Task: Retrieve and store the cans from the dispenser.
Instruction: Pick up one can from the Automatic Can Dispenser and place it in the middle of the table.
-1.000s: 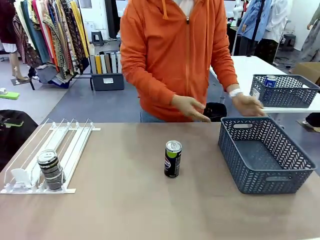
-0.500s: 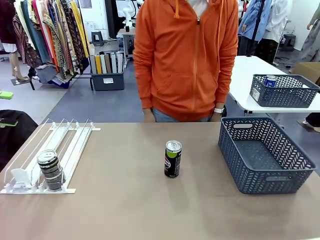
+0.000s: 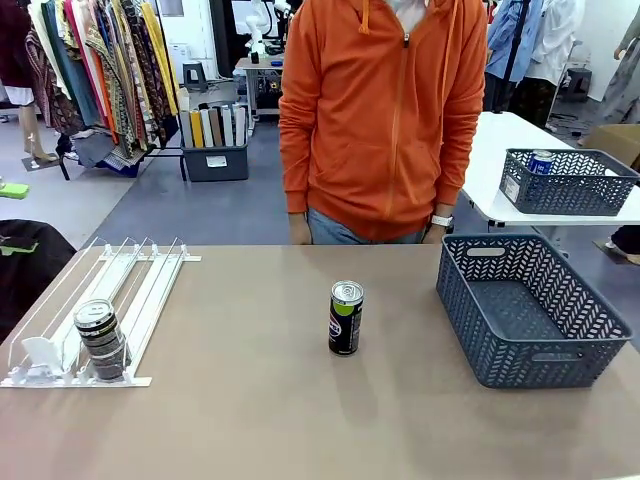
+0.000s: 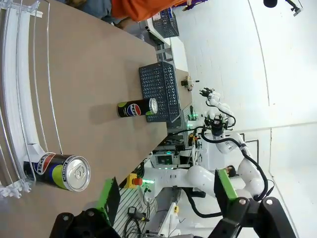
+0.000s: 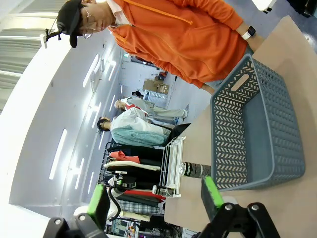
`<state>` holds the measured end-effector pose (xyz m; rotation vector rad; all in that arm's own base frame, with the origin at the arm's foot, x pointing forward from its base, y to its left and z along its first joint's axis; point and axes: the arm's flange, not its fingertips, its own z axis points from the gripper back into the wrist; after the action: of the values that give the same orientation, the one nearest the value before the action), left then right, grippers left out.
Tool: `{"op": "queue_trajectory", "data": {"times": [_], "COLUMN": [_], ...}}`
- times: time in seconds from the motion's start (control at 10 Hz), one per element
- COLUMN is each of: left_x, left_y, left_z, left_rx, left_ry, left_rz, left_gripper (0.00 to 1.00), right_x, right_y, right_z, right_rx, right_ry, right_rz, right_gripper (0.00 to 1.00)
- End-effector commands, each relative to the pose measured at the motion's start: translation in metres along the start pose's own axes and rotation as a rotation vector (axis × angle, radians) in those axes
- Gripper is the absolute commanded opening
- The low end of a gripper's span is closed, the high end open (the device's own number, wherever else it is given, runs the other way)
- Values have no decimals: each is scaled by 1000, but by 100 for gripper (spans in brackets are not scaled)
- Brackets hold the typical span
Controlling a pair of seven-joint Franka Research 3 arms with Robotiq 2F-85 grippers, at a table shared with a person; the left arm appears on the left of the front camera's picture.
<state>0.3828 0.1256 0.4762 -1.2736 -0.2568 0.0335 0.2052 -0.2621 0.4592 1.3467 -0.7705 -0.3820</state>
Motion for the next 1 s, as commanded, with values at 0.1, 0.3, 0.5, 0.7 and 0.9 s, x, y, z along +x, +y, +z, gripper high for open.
{"op": "queue_trajectory", "data": {"times": [0.1,0.3,0.5,0.7,0.9], "left_x": [0,-1,-10,-11,-18], "left_y": [0,-28,-44,-40,-33], "left_z": [0,-51,-96,-128,-155], "left_rx": [0,263,598,847,1066], "left_ry": [0,190,198,167,178], "left_rz": [0,-58,-99,-113,-193], "left_gripper": [100,100,100,100,100], "right_x": [3,3,3,3,3], "right_y": [2,2,2,2,2], "right_z": [-2,-2,-2,-2,-2], "right_rx": [20,20,20,20,20], "right_ry": [-13,-13,-13,-13,-13], "right_rz": [27,27,27,27,27], "right_gripper": [100,100,100,100,100]}}
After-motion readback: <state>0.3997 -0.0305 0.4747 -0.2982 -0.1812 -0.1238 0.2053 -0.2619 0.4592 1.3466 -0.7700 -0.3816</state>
